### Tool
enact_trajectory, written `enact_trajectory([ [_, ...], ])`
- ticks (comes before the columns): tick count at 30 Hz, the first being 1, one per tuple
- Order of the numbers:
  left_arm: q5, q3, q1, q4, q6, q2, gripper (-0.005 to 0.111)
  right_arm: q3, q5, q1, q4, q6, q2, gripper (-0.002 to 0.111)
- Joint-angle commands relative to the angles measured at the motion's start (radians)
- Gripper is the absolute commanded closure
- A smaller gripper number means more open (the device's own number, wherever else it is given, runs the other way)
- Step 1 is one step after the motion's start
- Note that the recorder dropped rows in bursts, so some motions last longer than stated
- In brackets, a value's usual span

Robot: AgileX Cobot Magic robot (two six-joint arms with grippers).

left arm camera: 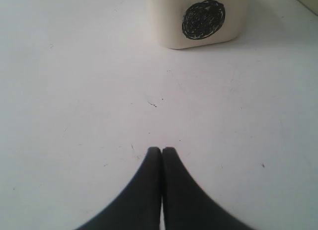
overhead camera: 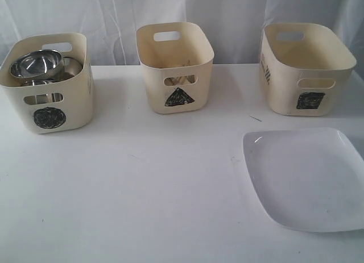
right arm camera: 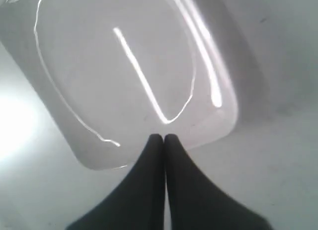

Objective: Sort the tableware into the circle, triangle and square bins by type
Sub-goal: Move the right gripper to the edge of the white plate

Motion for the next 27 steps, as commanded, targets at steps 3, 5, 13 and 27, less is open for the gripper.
enact_trajectory([
  [3, 0.002, 0.001, 0.002, -0.007, 0.006, -0.005, 0.106, 0.219, -0.126, -0.033, 0.076, -0.186, -0.005, 0.107],
  [5, 0.002, 0.001, 0.002, -0.007, 0.006, -0.005, 0.106, 0.254, -0.176, -0.033, 0.063, -0.191, -0.005, 0.102],
  [13, 0.002, 0.001, 0.002, -0.007, 0.006, -0.005, 0.106, 0.274, -0.336, -0.033, 0.066, -0.214, -0.005, 0.058],
  [27, 0.002, 0.001, 0.002, -0.007, 0.006, -0.005, 0.106, 0.274, -0.338, -0.033, 0.146, -0.276, 0.189, 0.057],
])
